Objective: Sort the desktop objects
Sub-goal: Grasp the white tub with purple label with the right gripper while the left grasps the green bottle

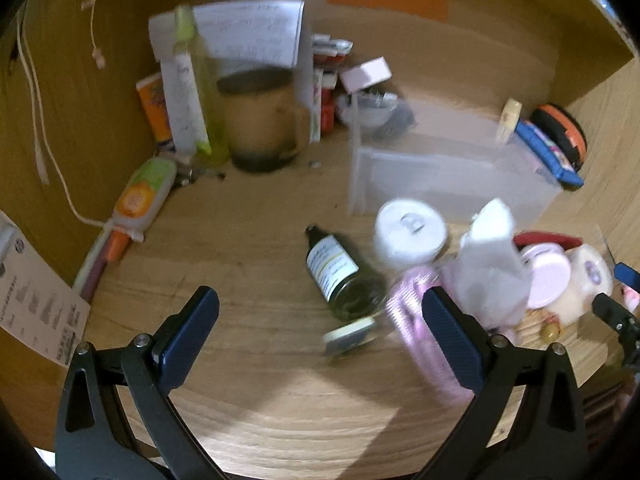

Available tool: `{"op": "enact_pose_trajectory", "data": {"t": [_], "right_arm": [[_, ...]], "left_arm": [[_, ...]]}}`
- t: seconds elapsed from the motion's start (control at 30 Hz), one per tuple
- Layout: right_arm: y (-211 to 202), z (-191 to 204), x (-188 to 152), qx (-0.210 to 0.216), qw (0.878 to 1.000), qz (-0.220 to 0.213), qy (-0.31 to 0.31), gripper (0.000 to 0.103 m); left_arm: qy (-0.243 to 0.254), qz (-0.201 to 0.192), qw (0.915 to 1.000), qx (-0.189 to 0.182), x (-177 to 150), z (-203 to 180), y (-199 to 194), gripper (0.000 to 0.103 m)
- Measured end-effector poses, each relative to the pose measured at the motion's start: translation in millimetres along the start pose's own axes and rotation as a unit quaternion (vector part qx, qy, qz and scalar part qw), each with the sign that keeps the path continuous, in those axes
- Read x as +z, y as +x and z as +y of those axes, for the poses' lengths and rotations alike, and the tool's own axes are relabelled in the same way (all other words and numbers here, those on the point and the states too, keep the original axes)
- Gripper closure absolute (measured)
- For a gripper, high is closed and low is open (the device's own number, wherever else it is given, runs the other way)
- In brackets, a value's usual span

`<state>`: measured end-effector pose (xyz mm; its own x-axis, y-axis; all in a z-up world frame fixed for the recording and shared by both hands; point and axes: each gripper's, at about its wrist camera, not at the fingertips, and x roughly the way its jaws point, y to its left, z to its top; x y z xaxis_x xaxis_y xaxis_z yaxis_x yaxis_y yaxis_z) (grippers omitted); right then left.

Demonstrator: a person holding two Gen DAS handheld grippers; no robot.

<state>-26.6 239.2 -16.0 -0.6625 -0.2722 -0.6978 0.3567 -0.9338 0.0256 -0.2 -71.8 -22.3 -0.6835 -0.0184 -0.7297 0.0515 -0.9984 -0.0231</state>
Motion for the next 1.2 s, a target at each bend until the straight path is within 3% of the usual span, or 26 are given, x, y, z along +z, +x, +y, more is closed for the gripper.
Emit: {"op": "enact_pose_trajectory", "data": {"t": [0.17, 0.4, 0.53, 0.63, 0.83, 0.97, 1.03, 1.2], "right_arm": [[6.4, -5.1, -6.0, 0.003, 1.0, 0.013, 0.006, 0.0], [13.9, -11.0, -4.5, 0.021, 0.999, 0.014, 0.02, 0.0], [20.0, -6.6, -2.3, 0.017, 1.0, 0.01, 0.015, 0.002], [26.0, -4.0, -0.5, 0.02, 1.0, 0.012, 0.014, 0.007], [34.0, 1.1, -0.6, 0.022, 1.0, 0.011, 0.009, 0.018], [32.1, 5.9, 0.1, 0.029, 1.0, 0.006, -0.001, 0.037], [32.7, 7.5, 0.7, 0.021, 1.0, 0.007, -0.003, 0.037], [30.6, 1.6, 0.7, 0.014, 1.0, 0.004, 0.006, 0.037]], "left_arm": [[-0.009, 0.031, 0.9994, -0.016, -1.8, 4.8, 20.0, 0.0], [-0.029, 0.042, 0.9983, -0.029, 4.5, 1.7, 39.3, 0.0], [-0.028, 0.046, 0.9984, -0.017, 7.2, -5.0, 47.5, 0.002], [-0.021, 0.053, 0.9983, -0.008, 8.9, -8.0, 53.4, 0.017], [-0.042, 0.061, 0.9972, -0.008, 10.2, 0.3, 62.5, 0.02], [-0.058, 0.065, 0.9962, -0.009, 10.1, 7.2, 66.4, 0.048], [-0.056, 0.064, 0.9963, -0.012, 10.0, 7.9, 65.3, 0.062], [-0.057, 0.047, 0.9972, -0.002, 9.1, 9.5, 58.5, 0.062]]}}
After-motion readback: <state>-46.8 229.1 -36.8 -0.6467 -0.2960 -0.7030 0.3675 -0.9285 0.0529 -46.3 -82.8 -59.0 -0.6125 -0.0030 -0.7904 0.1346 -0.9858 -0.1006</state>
